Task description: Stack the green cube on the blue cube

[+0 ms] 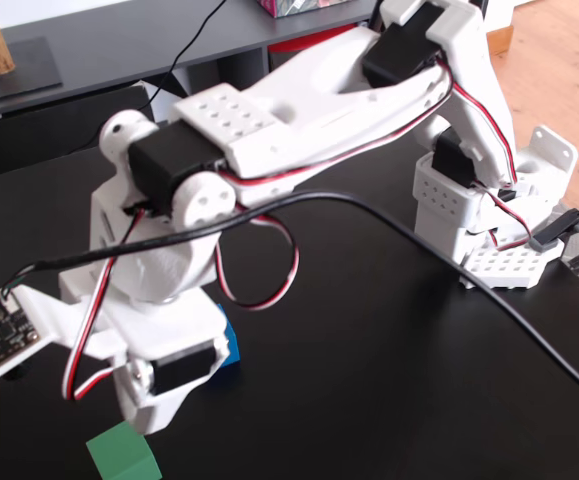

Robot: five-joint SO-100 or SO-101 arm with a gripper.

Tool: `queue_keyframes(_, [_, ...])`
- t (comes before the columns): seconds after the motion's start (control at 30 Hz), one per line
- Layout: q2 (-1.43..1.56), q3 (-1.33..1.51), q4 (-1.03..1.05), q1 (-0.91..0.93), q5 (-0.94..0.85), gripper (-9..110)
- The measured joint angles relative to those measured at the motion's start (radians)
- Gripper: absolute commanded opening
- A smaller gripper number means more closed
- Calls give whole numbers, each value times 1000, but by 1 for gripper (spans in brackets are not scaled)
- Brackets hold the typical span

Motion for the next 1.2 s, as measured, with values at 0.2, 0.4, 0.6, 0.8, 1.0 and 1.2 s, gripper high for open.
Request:
queue_keyframes(0.2, [-21, 0, 11, 48, -28, 32])
queue_keyframes(0.4, [-21, 0, 44, 81, -43, 42])
queue_keyframes(0.6, [-21, 17, -40, 98, -44, 42])
queue_keyframes(0.8, [-25, 114, -221, 132, -89, 43])
queue_keyframes(1.0, [-61, 114, -256, 155, -110, 43])
queue_keyframes(1.2, [-91, 110, -209, 155, -77, 43])
